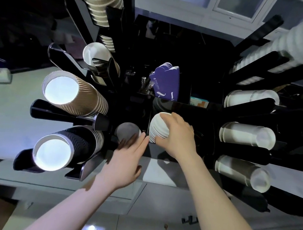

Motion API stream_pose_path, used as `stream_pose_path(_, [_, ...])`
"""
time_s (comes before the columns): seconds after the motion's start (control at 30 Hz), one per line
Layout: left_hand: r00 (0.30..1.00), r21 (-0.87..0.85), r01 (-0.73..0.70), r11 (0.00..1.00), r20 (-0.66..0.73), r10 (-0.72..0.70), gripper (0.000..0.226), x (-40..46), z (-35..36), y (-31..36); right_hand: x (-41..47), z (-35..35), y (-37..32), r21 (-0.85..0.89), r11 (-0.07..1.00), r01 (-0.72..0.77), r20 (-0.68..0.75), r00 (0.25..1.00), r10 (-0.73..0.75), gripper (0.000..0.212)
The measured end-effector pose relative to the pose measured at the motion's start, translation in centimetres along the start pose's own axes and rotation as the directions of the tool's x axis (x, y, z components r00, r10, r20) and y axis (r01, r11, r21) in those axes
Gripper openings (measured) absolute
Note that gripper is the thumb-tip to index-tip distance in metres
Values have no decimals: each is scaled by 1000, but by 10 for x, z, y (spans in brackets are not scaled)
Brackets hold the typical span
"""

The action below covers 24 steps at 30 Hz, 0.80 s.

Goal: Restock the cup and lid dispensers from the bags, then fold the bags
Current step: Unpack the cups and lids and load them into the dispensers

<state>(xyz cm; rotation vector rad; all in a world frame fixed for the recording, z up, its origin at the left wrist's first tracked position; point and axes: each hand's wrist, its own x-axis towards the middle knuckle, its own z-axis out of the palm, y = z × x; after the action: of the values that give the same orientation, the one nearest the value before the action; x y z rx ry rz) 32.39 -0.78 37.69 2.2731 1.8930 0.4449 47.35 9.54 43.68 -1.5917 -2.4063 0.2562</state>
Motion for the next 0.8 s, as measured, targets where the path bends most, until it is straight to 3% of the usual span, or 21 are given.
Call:
stream_pose_path(0.23, [999, 38, 7, 999, 40, -9, 90, -2, 4, -1, -12, 2, 4, 184, 983, 28, -205, 979, 11, 69])
stream_pose_path(0.53, [999, 37, 28, 999, 33, -29, 90, -6, -1, 3, -16, -11, 1, 323, 941, 104, -315, 949, 3, 67])
stream_pose_path(0.63, [991, 9, 133, 991, -2, -133, 91, -16, -4, 4, -16, -11, -13, 429, 884, 186, -324, 945, -41, 67])
stream_pose_path(0.8, [936, -72, 346, 935, -32, -349, 92, -31, -11, 12, -6, 6, -48, 377, 887, 269, -222, 955, -195, 68])
